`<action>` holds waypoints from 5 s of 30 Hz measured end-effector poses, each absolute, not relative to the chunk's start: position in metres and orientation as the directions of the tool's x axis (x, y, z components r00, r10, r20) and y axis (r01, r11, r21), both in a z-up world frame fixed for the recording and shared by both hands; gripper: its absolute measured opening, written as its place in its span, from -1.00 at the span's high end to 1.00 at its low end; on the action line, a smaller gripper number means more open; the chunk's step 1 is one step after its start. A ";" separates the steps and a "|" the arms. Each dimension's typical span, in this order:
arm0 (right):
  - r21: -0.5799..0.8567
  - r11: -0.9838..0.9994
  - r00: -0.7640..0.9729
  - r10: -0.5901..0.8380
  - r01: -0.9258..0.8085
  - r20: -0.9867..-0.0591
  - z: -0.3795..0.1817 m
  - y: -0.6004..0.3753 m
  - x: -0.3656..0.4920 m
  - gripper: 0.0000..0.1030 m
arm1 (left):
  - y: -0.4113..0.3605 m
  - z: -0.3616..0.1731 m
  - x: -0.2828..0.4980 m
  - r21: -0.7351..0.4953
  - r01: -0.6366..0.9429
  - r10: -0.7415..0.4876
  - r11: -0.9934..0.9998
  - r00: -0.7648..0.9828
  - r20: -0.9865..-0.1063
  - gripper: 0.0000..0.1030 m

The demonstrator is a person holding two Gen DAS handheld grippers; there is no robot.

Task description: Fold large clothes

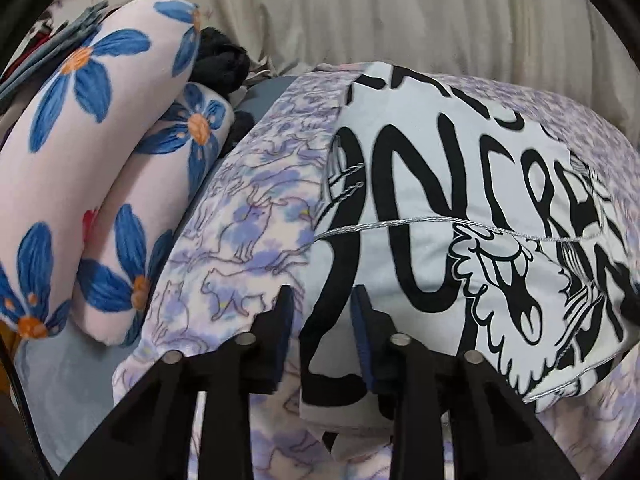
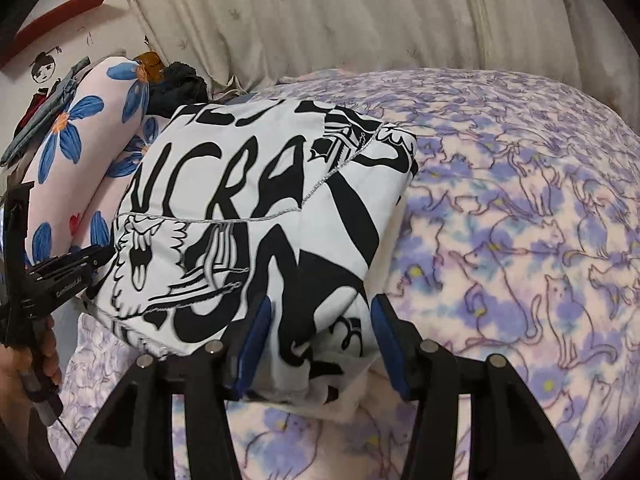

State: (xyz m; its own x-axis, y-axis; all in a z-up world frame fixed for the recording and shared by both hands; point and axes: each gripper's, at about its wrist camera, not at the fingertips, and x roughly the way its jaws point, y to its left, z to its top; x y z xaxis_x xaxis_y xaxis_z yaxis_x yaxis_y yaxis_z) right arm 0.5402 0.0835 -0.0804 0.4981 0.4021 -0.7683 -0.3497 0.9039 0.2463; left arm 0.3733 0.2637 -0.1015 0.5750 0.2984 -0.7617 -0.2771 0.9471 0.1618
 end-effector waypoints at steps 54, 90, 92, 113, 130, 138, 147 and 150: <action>0.195 0.970 0.617 0.242 -0.144 -0.749 -0.006 -0.176 0.105 -0.40 | -0.045 -0.044 -0.067 -0.069 -0.084 0.008 0.994 0.691 -0.723 -0.99; 0.160 0.977 0.586 0.211 -0.139 -0.782 -0.055 -0.161 0.085 -0.50 | -0.063 -0.111 -0.091 -0.057 -0.130 0.033 0.990 0.601 -0.799 -0.99; 0.161 0.977 0.586 0.212 -0.139 -0.782 -0.055 -0.162 0.084 -0.50 | -0.064 -0.111 -0.089 -0.057 -0.128 0.031 0.990 0.600 -0.799 -0.99; 0.163 0.977 0.582 0.212 -0.135 -0.785 -0.058 -0.162 0.087 -0.50 | -0.067 -0.115 -0.086 -0.054 -0.118 0.026 0.992 0.588 -0.808 -0.99; 0.166 0.976 0.579 0.216 -0.138 -0.786 -0.060 -0.163 0.088 -0.50 | -0.068 -0.117 -0.085 -0.050 -0.118 0.029 0.992 0.585 -0.810 -0.98; 0.166 0.976 0.577 0.216 -0.139 -0.787 -0.060 -0.164 0.089 -0.50 | -0.069 -0.117 -0.084 -0.047 -0.117 0.030 0.992 0.584 -0.811 -0.98; 0.167 0.976 0.577 0.218 -0.141 -0.787 -0.061 -0.165 0.089 -0.50 | -0.069 -0.119 -0.082 -0.048 -0.110 0.025 0.993 0.587 -0.809 -0.98; 0.168 0.976 0.577 0.219 -0.142 -0.787 -0.060 -0.166 0.090 -0.50 | -0.068 -0.119 -0.081 -0.050 -0.108 0.023 0.993 0.588 -0.808 -0.98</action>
